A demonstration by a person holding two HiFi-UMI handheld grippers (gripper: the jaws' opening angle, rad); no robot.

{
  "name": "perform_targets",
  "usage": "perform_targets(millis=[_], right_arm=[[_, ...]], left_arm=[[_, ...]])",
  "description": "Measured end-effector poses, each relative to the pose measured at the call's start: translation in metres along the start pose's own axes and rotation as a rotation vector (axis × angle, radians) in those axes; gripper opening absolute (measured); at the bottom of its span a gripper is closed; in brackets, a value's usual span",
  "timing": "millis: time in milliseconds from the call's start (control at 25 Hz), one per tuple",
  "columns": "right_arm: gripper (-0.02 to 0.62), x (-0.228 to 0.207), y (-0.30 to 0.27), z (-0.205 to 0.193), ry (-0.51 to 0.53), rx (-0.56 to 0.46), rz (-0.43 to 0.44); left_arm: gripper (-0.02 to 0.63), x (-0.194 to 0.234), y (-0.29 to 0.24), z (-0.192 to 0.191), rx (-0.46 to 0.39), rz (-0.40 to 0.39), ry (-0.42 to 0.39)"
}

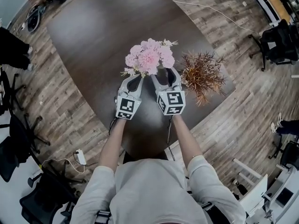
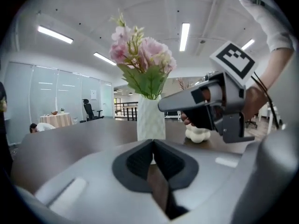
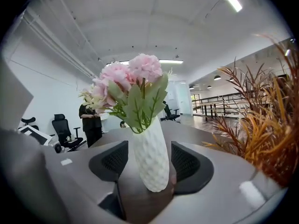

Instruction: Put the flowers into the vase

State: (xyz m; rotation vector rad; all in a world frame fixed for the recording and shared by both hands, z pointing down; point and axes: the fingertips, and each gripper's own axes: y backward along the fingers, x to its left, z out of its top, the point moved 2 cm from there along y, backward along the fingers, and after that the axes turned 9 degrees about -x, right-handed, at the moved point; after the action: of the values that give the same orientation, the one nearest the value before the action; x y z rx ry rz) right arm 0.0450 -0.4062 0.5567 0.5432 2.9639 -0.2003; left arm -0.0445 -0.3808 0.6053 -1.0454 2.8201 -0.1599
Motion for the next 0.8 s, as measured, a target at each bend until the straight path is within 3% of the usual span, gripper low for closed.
perform_targets(millis=[160,280,400,800], right_arm=[[0.239,0.006,0.016,-0.009,0.013,0.021,-0.004],[0.16,0.003,0.024,-0.01,0.019,0.028,-0.021],[-0.002,0.006,0.039,-0.006,0.014,0.024,-0.019],[-0.003,0.033,0.12,0.009,-0.006,-0.025,0.045]], left_arm=[[0.011,-0.011,0.019,-0.002,0.0,0.016,0.023],[0.009,-0.011,0.021,0.0,0.009,0.026,0.034],[0.011,-0.012,0.031,0.01,0.002,0.056,0.038],[0.009,-0.052,0.091,0.045,-0.032,0.074,0.028]])
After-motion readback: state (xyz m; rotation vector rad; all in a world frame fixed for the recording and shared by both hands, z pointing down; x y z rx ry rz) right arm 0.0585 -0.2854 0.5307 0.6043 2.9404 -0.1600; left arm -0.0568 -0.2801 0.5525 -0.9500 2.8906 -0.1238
